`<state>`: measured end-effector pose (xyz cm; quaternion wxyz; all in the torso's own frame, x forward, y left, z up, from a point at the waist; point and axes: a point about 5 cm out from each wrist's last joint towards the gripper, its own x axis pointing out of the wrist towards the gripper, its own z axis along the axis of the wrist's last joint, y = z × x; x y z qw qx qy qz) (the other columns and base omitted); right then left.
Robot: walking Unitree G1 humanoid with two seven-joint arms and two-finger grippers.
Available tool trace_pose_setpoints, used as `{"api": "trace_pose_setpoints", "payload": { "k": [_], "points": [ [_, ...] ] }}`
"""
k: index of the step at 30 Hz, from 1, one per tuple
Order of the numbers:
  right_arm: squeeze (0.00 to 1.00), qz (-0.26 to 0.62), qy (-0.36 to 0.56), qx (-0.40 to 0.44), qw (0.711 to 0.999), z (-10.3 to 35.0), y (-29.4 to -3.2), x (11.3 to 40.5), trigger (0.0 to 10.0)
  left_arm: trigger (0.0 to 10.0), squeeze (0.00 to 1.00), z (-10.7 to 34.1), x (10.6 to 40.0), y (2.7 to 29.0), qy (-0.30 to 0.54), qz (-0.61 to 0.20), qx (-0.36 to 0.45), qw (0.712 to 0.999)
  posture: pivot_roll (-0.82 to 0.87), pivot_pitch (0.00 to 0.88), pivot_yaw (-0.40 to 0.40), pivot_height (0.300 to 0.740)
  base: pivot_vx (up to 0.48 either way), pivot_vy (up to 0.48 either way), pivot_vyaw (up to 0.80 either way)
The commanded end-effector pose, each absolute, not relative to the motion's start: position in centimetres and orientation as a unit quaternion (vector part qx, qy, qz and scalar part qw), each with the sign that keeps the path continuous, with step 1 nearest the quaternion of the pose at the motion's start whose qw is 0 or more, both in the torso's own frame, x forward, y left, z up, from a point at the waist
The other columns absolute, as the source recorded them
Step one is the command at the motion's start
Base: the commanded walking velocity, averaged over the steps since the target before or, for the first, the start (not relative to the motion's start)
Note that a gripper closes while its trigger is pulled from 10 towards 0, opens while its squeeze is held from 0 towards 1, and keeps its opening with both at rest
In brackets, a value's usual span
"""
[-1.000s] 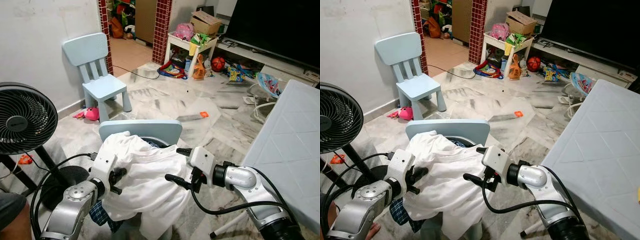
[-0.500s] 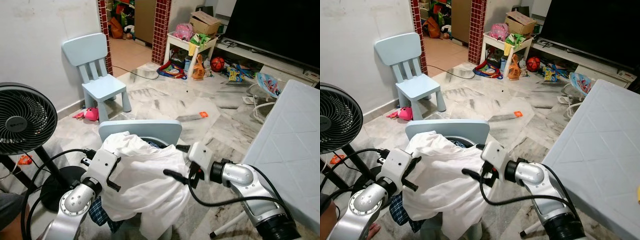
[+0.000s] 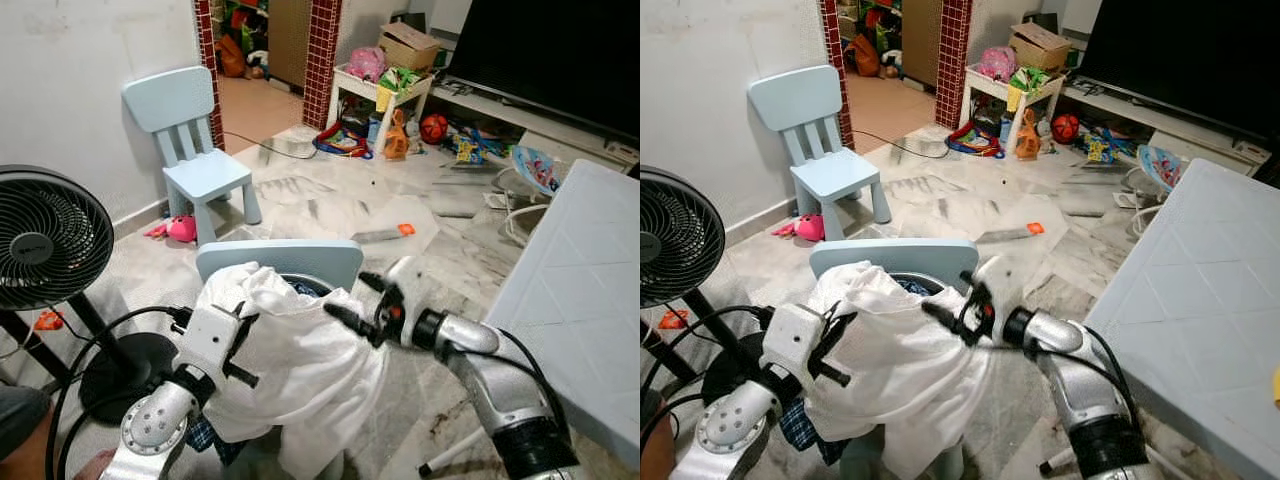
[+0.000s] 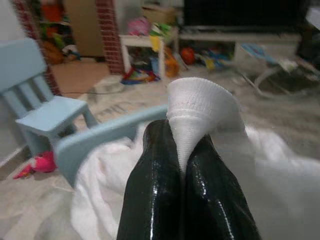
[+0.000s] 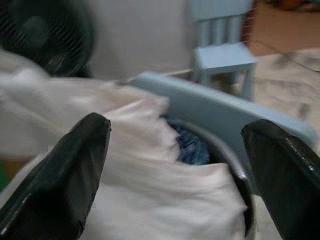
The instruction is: Hang hanger
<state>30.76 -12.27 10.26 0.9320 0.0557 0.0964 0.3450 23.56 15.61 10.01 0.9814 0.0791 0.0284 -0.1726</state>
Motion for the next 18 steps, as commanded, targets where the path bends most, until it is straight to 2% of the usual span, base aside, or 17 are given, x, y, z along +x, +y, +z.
{"api": "trace_pose_setpoints", "payload": {
  "k": [1, 4, 5, 6, 8, 10, 11, 12, 13, 14, 16, 18],
  "points": [
    [0.0, 0.253, 0.056, 0.089, 0.962, 11.4, -13.7, 32.0, 10.0, 1.9, 0.0, 11.8, 24.5, 15.9, -0.007, -0.124, 0.057, 0.991, 0.04, 0.0, -0.083, 0.74, 0.0, 0.0, 0.0],
    [0.0, 0.228, 0.043, 0.107, 0.967, 11.7, -14.1, 32.1, 10.0, 1.4, 0.0, 12.1, 24.7, 16.2, -0.01, -0.103, 0.054, 0.993, 0.04, 0.0, -0.078, 0.74, 0.0, 0.0, 0.0],
    [0.0, 0.22, 0.037, 0.111, 0.968, 11.8, -14.2, 32.1, 10.0, 3.6, 0.0, 12.2, 24.7, 16.4, -0.015, -0.089, 0.061, 0.994, 0.04, 0.0, -0.071, 0.74, 0.0, 0.0, 0.0],
    [0.0, 0.214, 0.033, 0.114, 0.97, 11.9, -14.3, 32.1, 10.0, 3.6, 0.0, 12.2, 24.7, 16.5, -0.018, -0.078, 0.066, 0.995, 0.04, 0.0, -0.071, 0.74, 0.0, 0.0, 0.0],
    [0.0, 0.177, -0.007, 0.129, 0.976, 12.1, -14.8, 32.1, 10.0, 3.0, 0.0, 12.0, 24.6, 16.9, -0.017, -0.054, 0.05, 0.997, 0.04, 0.0, -0.059, 0.74, 0.0, 0.0, 0.0],
    [0.0, 0.177, -0.023, 0.088, 0.98, 12.2, -14.8, 32.0, 10.0, 3.3, 0.0, 11.9, 24.5, 17.1, -0.017, -0.041, 0.041, 0.998, 0.04, 0.0, -0.057, 0.74, 0.0, 0.0, 0.0],
    [0.0, 0.171, -0.016, 0.083, 0.982, 12.0, -14.9, 32.0, 10.0, 6.3, 0.0, 11.7, 24.5, 17.2, -0.015, -0.034, 0.034, 0.999, 0.04, 0.0, -0.055, 0.74, 0.0, 0.0, 0.0],
    [0.0, 0.168, -0.016, 0.102, 0.98, 12.0, -15.0, 32.0, 10.0, 8.2, 0.0, 11.6, 24.5, 17.2, -0.014, -0.031, 0.026, 0.999, 0.04, 0.0, -0.054, 0.74, 0.0, 0.0, 0.0],
    [0.0, 0.16, -0.02, 0.111, 0.981, 12.0, -15.1, 32.0, 10.0, 8.2, 0.0, 11.4, 24.5, 17.3, -0.013, -0.028, 0.021, 0.999, 0.04, 0.0, -0.054, 0.74, 0.0, 0.0, 0.0],
    [0.0, 0.154, -0.033, 0.111, 0.981, 12.1, -15.3, 31.9, 10.0, 10.0, 0.0, 11.3, 24.6, 17.3, -0.013, -0.023, 0.017, 1.0, 0.04, 0.0, -0.053, 0.74, 0.0, 0.0, 0.0],
    [0.0, 0.152, -0.057, 0.077, 0.984, 12.2, -15.3, 31.5, 10.0, 10.0, 0.0, 11.2, 24.7, 17.4, -0.016, -0.007, 0.014, 1.0, 0.05, 0.0, -0.052, 0.74, 0.0, 0.0, 0.0],
    [0.0, 0.149, -0.056, 0.082, 0.984, 12.0, -15.3, 31.3, 10.0, 10.0, 0.0, 10.8, 24.6, 17.6, -0.011, 0.005, 0.022, 1.0, 0.04, 0.0, -0.047, 0.74, 0.0, 0.0, 0.0]
  ]
}}
